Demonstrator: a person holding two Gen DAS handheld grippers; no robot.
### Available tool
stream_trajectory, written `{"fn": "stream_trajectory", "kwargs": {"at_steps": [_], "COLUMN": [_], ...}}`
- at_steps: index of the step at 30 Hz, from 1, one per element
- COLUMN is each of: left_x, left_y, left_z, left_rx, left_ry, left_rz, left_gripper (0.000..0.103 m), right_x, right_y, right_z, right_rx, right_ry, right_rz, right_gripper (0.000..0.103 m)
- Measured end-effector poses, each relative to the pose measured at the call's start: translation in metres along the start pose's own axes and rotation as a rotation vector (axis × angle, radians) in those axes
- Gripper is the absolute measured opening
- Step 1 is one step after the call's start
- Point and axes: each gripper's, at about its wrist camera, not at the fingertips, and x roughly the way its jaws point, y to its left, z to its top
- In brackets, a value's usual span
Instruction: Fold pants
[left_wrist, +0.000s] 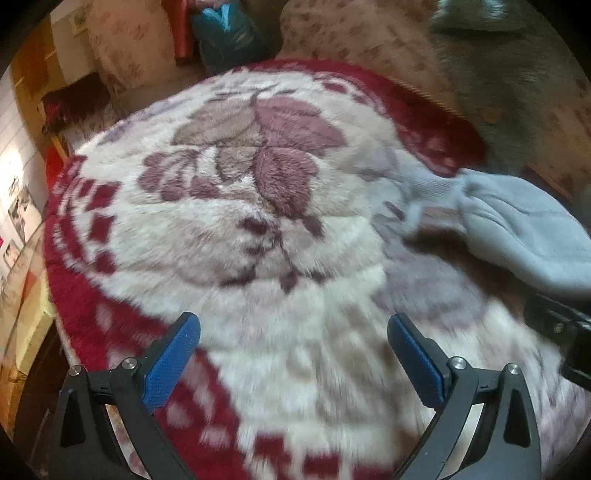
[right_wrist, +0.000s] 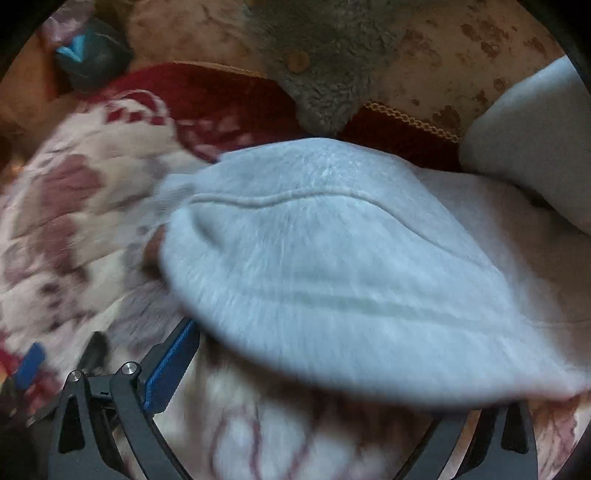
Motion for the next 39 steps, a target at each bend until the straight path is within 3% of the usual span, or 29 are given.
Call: {"fn": "stream_trajectory", "kwargs": {"at_steps": [4,6,9,14,19,28,39], "left_x": [-0.044,-0.068,-0.096,-0.134,-0.162,-0.182,-0.187], "left_y": [0.0,-0.004,-0.016,-0.045,-0.075,-0.104,-0.127], "left_z": [-0.022,-0.032,-0.041,-0.048,-0.052,-0.054,-0.052], "left_rx": [-0.002,0.0,0.02,0.04,0.083,0.097,0.129], "left_ry": [-0.049,-0.071,-0.088,-0.127,-0.168,-0.188,-0.193], "left_rz": [-0.056,-0.078,-0.128,-0.192,-0.215,-0.244,-0.234], "left_gripper": [0.101,0.101,0.101,0.101,0.101,0.101,0.101], "right_x": [-0.048,-0.075,-0.107,-0.15,-0.173,-0.201,-0.21], "right_y": [-0.016,-0.031,-0.046,-0.09,-0.141,-0.224,-0.286], "right_z": [-0.03,-0.046,-0.069,-0.093,-0.113,-0.131,-0.142], "right_rx": [-0.047,-0.095,-0.165,-0.196,-0.146,-0.039,0.066], "right_ry": [-0.073,-0.095,-0.173,-0.211,-0.215,-0.233,-0.239], "right_rz": [0.177,0.209,0.174,0.135,0.11,0.07,0.057], "right_gripper": [0.102,0.102,0.101,0.102,0.102,0.102,0.102]}}
